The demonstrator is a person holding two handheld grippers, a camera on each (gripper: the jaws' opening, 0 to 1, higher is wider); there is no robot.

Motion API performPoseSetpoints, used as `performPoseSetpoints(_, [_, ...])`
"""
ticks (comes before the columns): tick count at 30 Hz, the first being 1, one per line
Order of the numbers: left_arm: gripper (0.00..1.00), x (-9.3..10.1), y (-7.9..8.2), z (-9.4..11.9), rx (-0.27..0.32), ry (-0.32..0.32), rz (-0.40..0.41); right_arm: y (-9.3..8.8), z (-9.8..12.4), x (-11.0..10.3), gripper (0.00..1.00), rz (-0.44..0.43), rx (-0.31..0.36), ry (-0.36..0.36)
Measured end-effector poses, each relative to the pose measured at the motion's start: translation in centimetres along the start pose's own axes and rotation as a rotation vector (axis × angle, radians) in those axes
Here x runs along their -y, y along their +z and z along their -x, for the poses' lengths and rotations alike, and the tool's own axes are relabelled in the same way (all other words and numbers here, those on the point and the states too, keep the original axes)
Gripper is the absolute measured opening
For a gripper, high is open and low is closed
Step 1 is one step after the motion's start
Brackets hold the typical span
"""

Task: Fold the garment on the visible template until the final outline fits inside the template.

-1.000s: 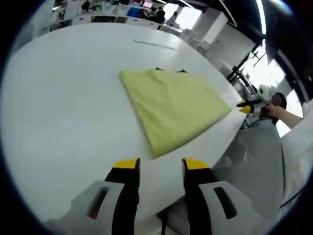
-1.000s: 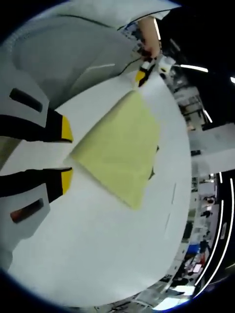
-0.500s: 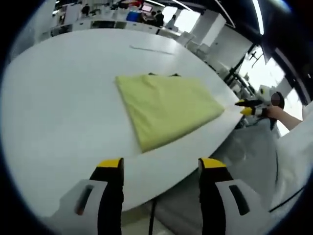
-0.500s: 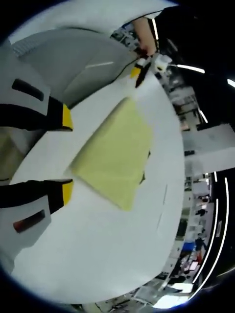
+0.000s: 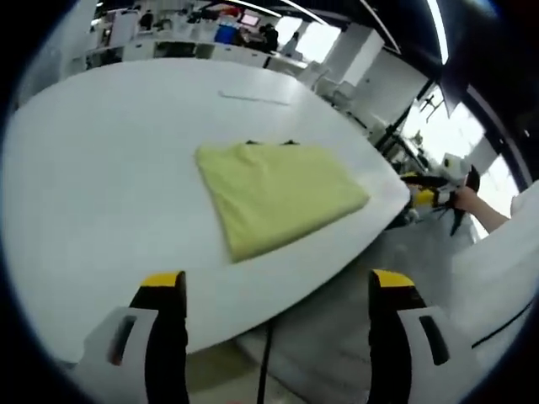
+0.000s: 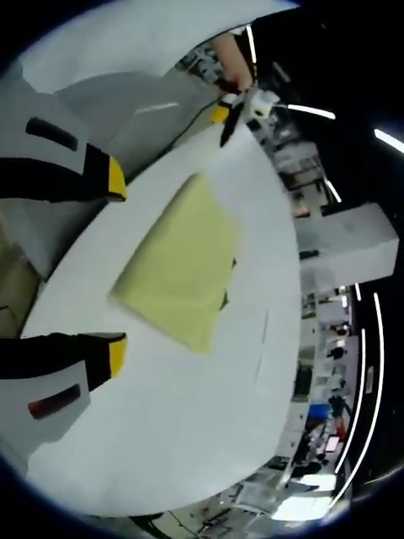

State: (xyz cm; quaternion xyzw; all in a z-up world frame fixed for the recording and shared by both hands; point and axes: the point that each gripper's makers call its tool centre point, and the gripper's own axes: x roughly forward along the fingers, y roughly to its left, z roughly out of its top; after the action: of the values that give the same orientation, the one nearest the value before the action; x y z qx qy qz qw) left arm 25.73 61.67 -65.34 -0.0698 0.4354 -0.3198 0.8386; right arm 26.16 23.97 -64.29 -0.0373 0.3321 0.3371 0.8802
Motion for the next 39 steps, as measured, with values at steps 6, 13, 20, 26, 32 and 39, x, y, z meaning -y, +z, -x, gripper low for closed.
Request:
performPoseSetpoints(6, [0.96,1.2,0.9,1.6,0.018,-0.023,-0.004,1.2,1.3,-0.8,0.74,0.021,0.004,0.014])
performPoseSetpoints(13, [1.00,2.6,0.4,2.9,0.004,-0.059,0.015,1.9,2.4,-1.5,0.84,0.044,-0.007,0.023])
performPoseSetpoints(20, [1.00,3.3,-0.3,4.0,0.021,-0.056,0.008,1.6,3.5,-2.3,0.93,0.016,-0.015,0.041])
performPoseSetpoints(26, [1.00,3.7,0.2,4.7,0.075,-0.047,-0.016,1.6,4.8,-2.9,0.99,-0.028,0.017,0.052])
performPoseSetpoints(32, [1.00,3.1,0.5,4.9,0.098,-0.027,-0.015,1.5,5.1,-2.8,1.00,-0.071,0.058,0.058])
performPoseSetpoints(39, [1.00,3.0,0.3,4.5,0.083,-0.028,-0.018,1.0,4.6,-3.0,1.00,-0.065,0.035,0.070])
